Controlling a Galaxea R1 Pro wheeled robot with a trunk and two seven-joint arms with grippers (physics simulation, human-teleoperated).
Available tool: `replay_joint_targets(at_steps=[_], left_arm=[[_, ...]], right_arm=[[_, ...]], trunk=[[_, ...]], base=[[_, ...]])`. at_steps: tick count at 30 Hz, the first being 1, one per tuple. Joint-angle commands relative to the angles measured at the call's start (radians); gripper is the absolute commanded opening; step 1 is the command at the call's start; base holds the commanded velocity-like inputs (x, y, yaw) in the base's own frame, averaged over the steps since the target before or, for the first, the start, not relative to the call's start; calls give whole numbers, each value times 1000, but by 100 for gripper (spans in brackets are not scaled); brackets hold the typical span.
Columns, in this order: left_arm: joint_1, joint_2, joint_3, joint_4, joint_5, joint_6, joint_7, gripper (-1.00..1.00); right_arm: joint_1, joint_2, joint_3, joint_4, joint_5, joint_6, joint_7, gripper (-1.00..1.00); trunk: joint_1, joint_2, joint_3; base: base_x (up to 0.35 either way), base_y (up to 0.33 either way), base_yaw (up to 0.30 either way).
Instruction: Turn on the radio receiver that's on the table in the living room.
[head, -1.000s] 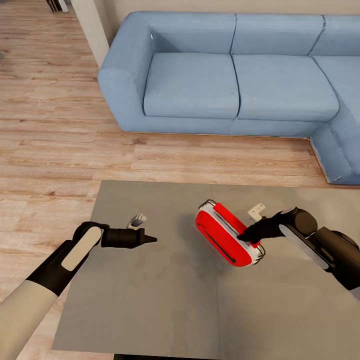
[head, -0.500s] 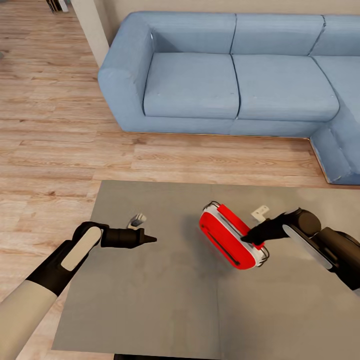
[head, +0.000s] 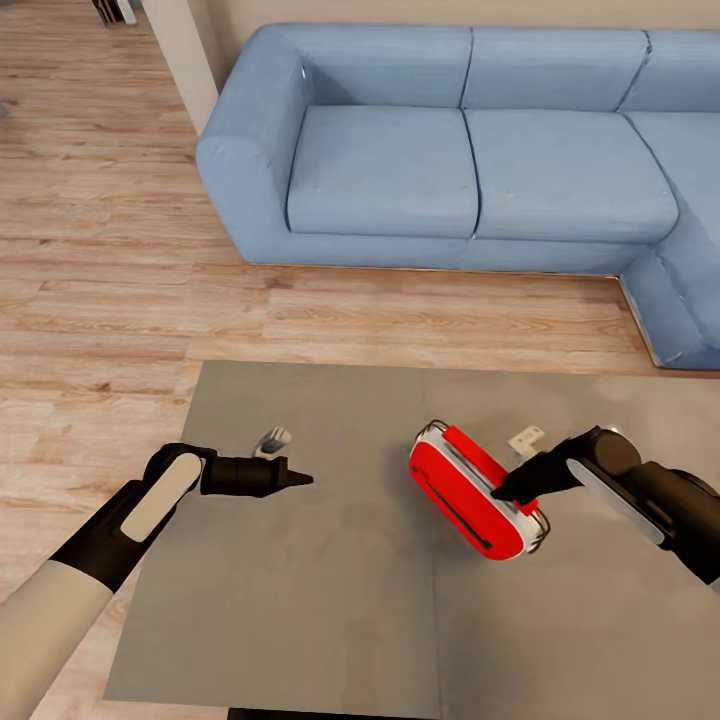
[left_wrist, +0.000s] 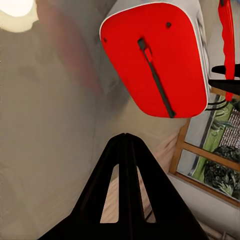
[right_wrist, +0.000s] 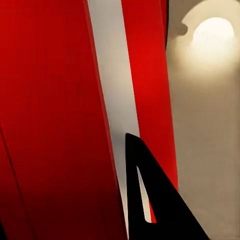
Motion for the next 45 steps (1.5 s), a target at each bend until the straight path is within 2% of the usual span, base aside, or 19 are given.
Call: replay_joint_targets(at_steps=[1, 8, 21, 45], left_arm=[[0, 0, 0, 0, 0, 0, 0, -100], [0, 0, -1, 0, -1, 0, 0, -100], [0, -1, -1, 1, -1, -1, 0, -100], [0, -9, 0, 1, 0, -1, 0, -100]], right_arm=[[1, 0, 1, 1, 24, 0, 0, -100], [1, -2, 0, -2, 30, 0, 0, -100], [1, -35, 0, -4, 29, 0, 7, -100], [1, -44, -11, -9, 20, 0, 13, -100]], trunk=[[0, 0, 0], [0, 0, 0], [0, 0, 0], [0, 0, 0]], base=[[0, 0, 0], [0, 0, 0], [0, 0, 0], [0, 0, 0]])
